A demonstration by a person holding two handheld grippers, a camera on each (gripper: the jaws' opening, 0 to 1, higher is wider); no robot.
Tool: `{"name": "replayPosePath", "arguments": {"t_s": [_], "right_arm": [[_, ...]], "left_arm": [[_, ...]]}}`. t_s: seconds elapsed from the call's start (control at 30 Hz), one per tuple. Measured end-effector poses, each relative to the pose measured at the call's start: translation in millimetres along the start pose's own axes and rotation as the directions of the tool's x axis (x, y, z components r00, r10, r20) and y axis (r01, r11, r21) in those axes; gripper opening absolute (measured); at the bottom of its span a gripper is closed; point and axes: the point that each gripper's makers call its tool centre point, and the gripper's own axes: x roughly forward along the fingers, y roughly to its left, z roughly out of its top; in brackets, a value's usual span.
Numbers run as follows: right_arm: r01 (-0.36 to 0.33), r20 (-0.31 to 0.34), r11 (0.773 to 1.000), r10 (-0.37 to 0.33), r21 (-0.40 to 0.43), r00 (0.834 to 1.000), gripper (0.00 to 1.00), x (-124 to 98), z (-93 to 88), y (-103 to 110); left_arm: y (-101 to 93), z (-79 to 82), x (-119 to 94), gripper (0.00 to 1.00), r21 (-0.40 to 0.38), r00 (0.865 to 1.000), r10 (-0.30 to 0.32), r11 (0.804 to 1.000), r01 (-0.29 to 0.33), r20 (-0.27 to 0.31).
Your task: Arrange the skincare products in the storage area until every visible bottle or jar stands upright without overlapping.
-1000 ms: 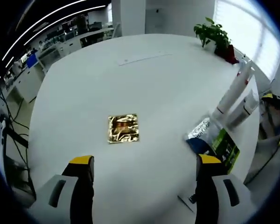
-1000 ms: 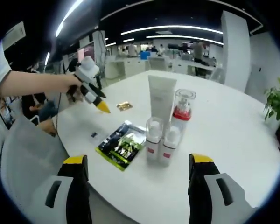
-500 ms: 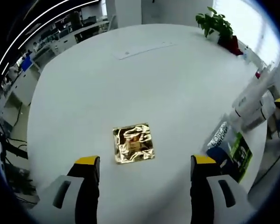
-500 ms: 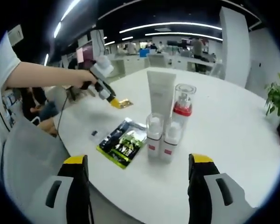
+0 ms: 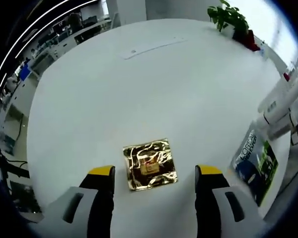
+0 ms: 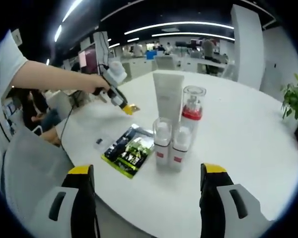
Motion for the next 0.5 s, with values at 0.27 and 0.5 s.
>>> {"name": "replayPosePath", "arguments": {"t_s": [0.27, 0.5], "right_arm": [[0.004, 0.000, 1.000, -0.004, 0.006, 1.000, 0.87, 0.5, -0.9, -1.5], [0.009, -0.003, 1.000, -0.009, 0.009, 1.000, 0.87, 0.4, -1.8, -2.4]], "left_arm": [[8.3, -2.1, 6.7, 0.55, 0.008, 1.000, -0.008, 1.000, 0.008, -0.021], [8.4, 0.9, 10.1, 0.45, 0.007, 1.000, -0.027, 1.000, 0.027, -0.013]]}}
